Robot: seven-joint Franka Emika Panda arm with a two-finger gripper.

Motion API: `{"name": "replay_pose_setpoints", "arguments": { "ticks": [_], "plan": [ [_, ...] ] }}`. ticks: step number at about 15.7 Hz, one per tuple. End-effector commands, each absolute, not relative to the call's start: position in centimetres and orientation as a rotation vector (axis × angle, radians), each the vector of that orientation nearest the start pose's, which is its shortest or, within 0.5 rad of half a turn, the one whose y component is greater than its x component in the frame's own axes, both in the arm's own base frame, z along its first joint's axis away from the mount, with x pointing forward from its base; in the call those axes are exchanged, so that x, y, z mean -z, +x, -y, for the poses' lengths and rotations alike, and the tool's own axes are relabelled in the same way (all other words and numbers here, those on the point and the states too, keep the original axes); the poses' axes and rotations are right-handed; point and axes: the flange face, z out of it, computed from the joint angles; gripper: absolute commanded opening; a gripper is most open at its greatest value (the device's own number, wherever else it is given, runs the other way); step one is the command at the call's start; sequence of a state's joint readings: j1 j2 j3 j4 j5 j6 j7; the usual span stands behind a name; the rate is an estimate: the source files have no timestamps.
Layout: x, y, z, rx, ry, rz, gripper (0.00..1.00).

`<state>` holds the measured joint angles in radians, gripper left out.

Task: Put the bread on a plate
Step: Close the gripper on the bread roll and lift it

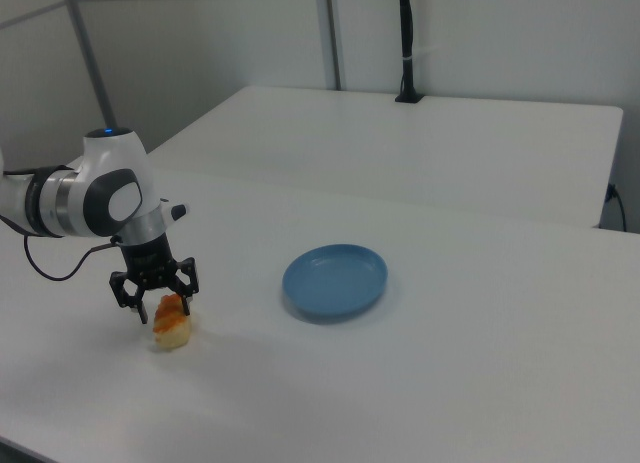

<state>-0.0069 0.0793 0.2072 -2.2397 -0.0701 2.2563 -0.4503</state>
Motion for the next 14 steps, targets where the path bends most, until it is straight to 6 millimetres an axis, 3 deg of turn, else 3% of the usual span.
{"name": "replay_pose_setpoints", "arguments": {
  "ticks": [1,7,10,14],
  "plan": [
    [-31.5,51.1,-11.8,-0.088,-2.975,1.125,0.74],
    [-31.7,51.3,-11.8,-0.070,-3.007,1.106,0.49],
    [-32.6,51.5,-11.9,-0.055,-3.028,1.062,0.48],
    [-35.2,52.9,-11.2,-0.057,-3.050,0.986,0.46]
  ]
}}
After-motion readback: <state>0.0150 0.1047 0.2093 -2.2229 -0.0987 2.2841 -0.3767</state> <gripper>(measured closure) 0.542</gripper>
